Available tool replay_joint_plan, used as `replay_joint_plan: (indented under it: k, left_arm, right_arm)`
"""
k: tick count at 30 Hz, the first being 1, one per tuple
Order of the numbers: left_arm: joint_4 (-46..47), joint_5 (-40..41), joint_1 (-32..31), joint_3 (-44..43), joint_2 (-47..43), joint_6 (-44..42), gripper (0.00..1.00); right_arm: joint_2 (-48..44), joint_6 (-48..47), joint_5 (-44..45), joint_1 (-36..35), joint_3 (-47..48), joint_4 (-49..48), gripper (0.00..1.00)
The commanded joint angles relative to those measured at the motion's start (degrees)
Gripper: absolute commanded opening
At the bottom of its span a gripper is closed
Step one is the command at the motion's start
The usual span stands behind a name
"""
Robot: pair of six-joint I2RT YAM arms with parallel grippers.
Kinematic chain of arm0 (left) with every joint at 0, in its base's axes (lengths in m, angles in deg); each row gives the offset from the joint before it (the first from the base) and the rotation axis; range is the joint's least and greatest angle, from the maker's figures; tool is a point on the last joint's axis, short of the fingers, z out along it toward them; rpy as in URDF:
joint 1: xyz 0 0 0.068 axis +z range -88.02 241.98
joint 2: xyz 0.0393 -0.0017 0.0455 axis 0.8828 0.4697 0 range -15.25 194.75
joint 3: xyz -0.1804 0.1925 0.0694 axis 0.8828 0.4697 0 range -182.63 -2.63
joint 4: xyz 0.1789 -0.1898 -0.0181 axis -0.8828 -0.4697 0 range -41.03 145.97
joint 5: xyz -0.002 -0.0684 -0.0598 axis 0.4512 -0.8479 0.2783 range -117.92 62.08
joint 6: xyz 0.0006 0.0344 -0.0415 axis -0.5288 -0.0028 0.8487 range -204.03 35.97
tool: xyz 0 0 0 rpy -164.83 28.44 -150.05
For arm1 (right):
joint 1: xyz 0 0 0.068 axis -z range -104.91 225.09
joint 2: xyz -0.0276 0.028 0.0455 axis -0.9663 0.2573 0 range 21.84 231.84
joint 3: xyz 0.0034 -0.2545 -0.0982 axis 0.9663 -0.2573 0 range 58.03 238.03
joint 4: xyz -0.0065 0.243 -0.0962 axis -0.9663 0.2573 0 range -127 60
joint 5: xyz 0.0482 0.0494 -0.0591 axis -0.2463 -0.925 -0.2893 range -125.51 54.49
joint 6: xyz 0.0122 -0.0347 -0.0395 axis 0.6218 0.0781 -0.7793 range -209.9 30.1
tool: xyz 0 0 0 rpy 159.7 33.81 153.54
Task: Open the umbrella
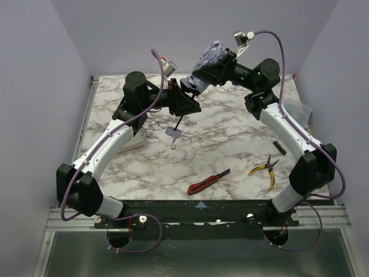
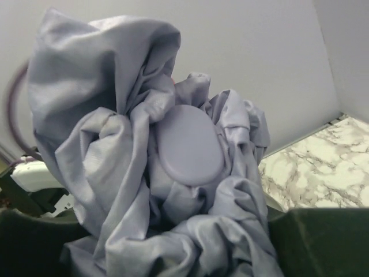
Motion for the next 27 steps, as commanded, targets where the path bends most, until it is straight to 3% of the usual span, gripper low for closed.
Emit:
replay_joint_plan:
  k: [1, 3, 5, 10, 15, 21, 27]
  left_arm:
    - [-32.6, 3.5, 0.2, -10.8, -2.8, -31.8, 0.57]
    - [-43.5, 7.1, 0.2, -14.2, -2.9, -44.3, 0.65]
    - [-49.1, 9.6, 0.2, -14.5, -3.5, -51.3, 0.69]
    - [-47.3, 21.8, -1.2, -10.4, -5.8, -53.9, 0.71]
    - [-45.4, 34.2, -6.4, -9.7, -5.3, -54.9, 0.71]
    - [-46.5, 48.6, -11.2, -12.4, -1.9, -54.2, 0.59]
    - [-52.5, 52.0, -12.8, -13.2, 0.8, -58.1, 0.49]
  right_arm:
    - [-0.4, -10.3, -2.5, -0.4, 5.0, 8.8, 0.00]
    - [-1.2, -12.6, -3.3, -0.4, 5.1, 11.9, 0.00]
    - [-1.8, -13.7, -3.2, -0.4, 4.8, 13.6, 0.00]
    - [-2.9, -14.2, 5.9, -0.4, 5.3, 20.9, 0.00]
    - [-4.0, -12.1, 13.6, -0.3, 4.2, 25.3, 0.00]
    - [-4.5, -12.0, 16.5, -0.5, 4.5, 29.1, 0.00]
    - [-5.5, -15.3, 22.7, -0.5, 5.9, 34.7, 0.00]
